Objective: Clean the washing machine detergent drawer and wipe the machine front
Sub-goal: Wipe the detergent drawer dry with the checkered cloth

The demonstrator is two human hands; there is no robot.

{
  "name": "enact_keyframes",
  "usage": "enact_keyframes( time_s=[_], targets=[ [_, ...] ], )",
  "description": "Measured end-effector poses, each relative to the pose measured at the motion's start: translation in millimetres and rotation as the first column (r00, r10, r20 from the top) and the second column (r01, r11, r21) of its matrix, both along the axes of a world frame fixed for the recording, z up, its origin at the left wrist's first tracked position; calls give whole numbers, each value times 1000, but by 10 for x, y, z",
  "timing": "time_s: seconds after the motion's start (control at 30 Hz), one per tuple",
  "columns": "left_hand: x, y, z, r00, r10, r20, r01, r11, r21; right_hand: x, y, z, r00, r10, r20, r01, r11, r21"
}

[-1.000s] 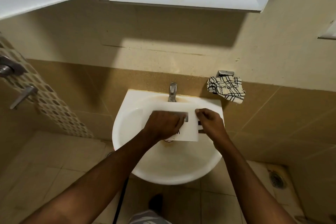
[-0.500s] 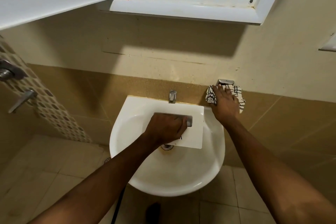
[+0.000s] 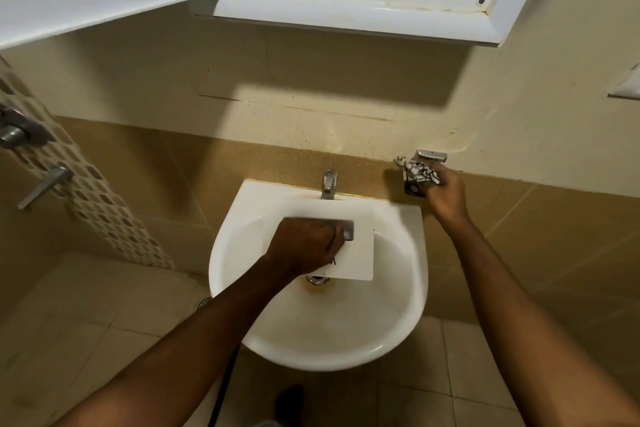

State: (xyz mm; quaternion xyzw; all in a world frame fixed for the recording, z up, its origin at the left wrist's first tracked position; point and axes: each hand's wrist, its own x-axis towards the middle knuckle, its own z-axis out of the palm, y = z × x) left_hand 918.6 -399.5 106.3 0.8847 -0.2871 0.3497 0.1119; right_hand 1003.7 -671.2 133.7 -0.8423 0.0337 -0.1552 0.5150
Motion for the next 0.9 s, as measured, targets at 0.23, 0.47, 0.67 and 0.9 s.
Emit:
enact_keyframes(
  time_s=[0.23, 0.47, 0.67, 0.9],
  targets=[
    [-23, 171, 55, 997, 74, -14, -74, 997, -23, -307, 427, 129, 988, -58, -142, 153, 454, 878],
    [-57, 235, 37, 978, 184, -101, -190, 980, -59, -698, 651, -302, 970, 188, -154, 174, -91, 981],
    [-110, 236, -30, 956, 231, -182, -252, 962, -105, -852, 703, -334, 963, 189, -193, 208, -65, 976],
    [-127, 274, -112, 963, 180, -202, -196, 978, -64, -933, 684, -308, 944, 186, -271, 282, -31, 959]
  ],
)
